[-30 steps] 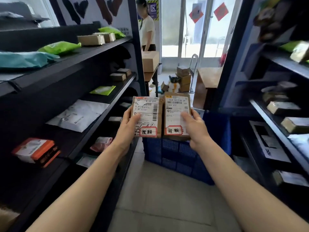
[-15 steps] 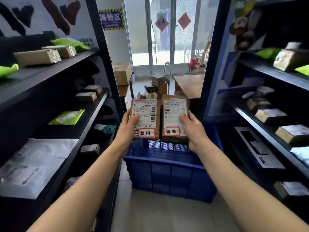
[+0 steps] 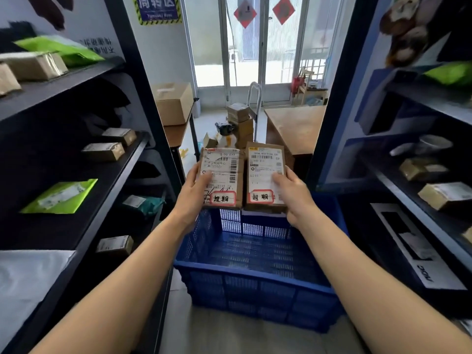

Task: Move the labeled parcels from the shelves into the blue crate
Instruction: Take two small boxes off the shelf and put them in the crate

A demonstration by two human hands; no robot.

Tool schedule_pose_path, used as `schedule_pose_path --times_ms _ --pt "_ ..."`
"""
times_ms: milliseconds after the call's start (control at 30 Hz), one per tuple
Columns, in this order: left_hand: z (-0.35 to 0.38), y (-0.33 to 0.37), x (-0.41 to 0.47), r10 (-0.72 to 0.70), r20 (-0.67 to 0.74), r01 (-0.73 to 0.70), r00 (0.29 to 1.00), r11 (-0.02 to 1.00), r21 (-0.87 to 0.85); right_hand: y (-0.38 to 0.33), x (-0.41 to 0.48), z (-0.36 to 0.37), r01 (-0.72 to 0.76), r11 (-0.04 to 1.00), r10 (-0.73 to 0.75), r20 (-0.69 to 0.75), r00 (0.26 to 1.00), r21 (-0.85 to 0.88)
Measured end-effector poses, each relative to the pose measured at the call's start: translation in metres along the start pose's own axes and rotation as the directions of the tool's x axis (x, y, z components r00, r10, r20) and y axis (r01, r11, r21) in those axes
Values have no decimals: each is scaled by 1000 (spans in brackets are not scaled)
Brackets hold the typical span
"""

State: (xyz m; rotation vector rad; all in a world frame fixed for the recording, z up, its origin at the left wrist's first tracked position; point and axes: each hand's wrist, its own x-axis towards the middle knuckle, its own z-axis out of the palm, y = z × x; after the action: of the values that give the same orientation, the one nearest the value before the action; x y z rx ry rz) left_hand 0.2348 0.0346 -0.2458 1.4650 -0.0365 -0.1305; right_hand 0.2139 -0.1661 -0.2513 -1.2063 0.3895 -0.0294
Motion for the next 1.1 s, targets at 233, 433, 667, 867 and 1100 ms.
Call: schedule_pose_path --times_ms 233,433,667,867,1100 --pt "16 -6 89 -42 -64 42 997 999 -7 -18 100 1 -16 999 17 36 999 -42" --pt "7 -26 152 -71 -66 70 995 997 -9 -11 165 12 -109 993 109 1 994 -43" --pt "-18 -48 236 -148 -22 149 989 989 20 10 243 37 -291 953 288 -48 957 -86" --pt "-52 -61 320 -194 49 188 980 977 101 26 307 73 -406 913 399 -128 908 -30" --pt "-69 -124 384 -309 79 297 948 945 134 84 370 76 -481 876 477 -217 852 36"
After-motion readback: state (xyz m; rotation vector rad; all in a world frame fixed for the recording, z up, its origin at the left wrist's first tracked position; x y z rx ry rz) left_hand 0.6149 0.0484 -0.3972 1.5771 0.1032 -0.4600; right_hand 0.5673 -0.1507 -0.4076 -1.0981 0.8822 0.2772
